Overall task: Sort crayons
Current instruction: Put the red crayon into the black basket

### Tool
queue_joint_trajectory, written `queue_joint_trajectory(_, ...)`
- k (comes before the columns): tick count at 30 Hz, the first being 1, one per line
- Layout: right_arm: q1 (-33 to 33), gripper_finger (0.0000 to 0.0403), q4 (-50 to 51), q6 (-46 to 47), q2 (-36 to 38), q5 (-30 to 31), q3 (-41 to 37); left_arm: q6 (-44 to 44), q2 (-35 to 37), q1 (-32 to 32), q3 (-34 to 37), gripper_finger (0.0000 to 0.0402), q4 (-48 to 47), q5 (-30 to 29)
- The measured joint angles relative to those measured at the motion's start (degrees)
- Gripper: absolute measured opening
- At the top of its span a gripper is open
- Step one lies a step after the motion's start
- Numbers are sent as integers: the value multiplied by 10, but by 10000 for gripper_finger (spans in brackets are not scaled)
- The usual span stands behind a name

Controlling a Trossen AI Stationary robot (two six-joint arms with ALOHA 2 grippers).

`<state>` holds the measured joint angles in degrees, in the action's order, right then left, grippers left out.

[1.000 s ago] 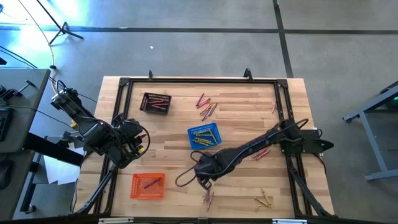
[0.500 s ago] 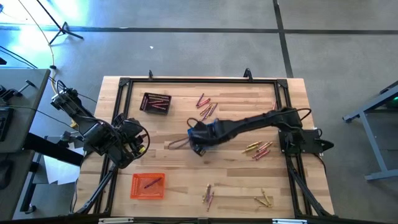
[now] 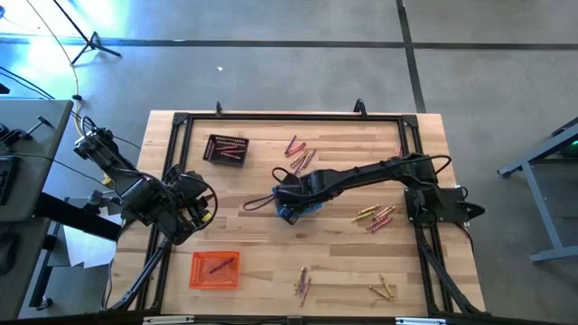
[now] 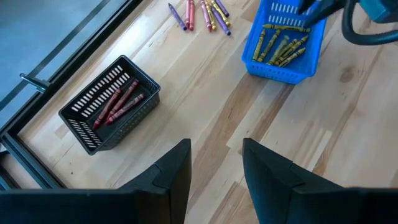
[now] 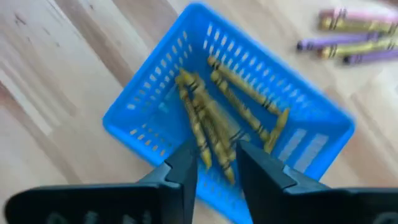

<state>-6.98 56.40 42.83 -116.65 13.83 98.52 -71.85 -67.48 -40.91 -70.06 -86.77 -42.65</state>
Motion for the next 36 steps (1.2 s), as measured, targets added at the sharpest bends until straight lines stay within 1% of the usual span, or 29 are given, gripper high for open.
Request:
queue_joint_trajectory(5,-22,106,19,63,14,-7,0,1,0,0,0,129,-1,0)
queue_joint_trajectory(8,-47,107,15,118,26,-18,0,1,0,0,0,129,-2,0)
queue_joint_trajectory(12,-89,107,9,247,27,-50,0,1,0,0,0,129,-2,1)
queue_joint_trajectory(16,-146,107,-8,380,5,-58,1,1,0,0,0,129,-2,1)
queue_joint_trajectory(19,-186,107,-30,446,-12,-59,1,2,0,0,0,129,-2,0)
queue_joint_trajectory(22,-212,107,-49,501,-28,-54,1,13,0,0,0,129,-1,0)
queue_joint_trajectory(25,-229,107,-52,530,-42,-53,1,15,0,0,0,129,0,0)
queue_joint_trajectory(29,-237,107,-47,530,-50,-50,1,10,-1,0,0,129,32,6)
queue_joint_trajectory(33,-237,107,-31,516,-50,-33,1,66,-19,0,0,129,106,36)
queue_joint_trajectory(36,-237,107,-30,512,-50,-33,1,96,-44,0,0,129,147,42)
